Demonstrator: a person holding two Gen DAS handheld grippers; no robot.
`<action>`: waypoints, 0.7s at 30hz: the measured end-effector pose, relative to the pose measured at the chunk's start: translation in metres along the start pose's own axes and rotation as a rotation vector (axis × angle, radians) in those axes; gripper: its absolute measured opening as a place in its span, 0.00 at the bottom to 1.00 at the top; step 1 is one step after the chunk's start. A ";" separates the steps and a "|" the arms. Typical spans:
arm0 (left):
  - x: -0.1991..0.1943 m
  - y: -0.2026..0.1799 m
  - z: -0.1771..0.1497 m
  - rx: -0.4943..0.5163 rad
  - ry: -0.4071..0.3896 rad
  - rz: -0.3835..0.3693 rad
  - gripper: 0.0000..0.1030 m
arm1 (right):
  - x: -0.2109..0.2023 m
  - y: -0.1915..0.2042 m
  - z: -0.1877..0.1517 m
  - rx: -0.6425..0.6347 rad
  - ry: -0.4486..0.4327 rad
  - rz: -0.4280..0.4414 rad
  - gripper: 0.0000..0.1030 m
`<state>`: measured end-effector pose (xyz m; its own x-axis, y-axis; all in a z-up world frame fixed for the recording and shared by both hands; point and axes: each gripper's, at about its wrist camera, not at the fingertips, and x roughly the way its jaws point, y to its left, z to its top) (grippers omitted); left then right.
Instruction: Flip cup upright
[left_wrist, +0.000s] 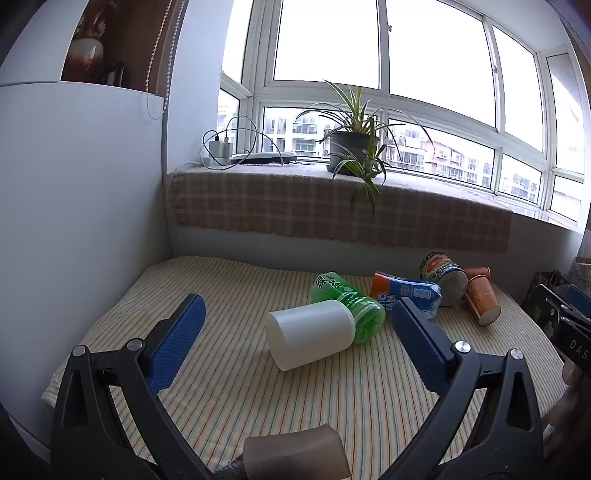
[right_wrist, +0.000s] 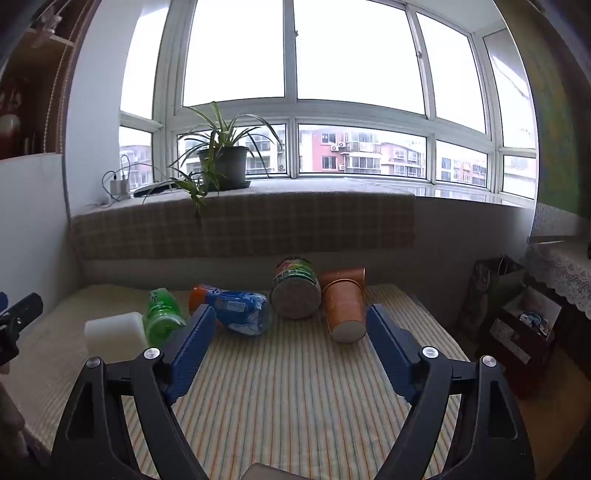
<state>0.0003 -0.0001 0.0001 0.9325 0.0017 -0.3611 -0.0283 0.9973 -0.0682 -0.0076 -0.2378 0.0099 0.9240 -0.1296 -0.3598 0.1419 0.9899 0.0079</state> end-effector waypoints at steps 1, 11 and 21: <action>0.000 0.000 0.000 0.002 0.000 0.002 0.99 | -0.001 0.000 0.001 0.001 -0.005 0.000 0.81; 0.006 -0.005 0.002 -0.006 -0.012 0.010 0.99 | -0.003 -0.002 0.001 0.005 -0.013 -0.020 0.81; -0.006 -0.002 0.003 -0.008 -0.016 -0.004 0.99 | -0.008 0.001 0.004 -0.009 -0.025 -0.021 0.81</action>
<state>-0.0042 -0.0015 0.0047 0.9382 -0.0013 -0.3462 -0.0270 0.9967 -0.0770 -0.0134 -0.2361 0.0167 0.9295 -0.1516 -0.3362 0.1583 0.9874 -0.0076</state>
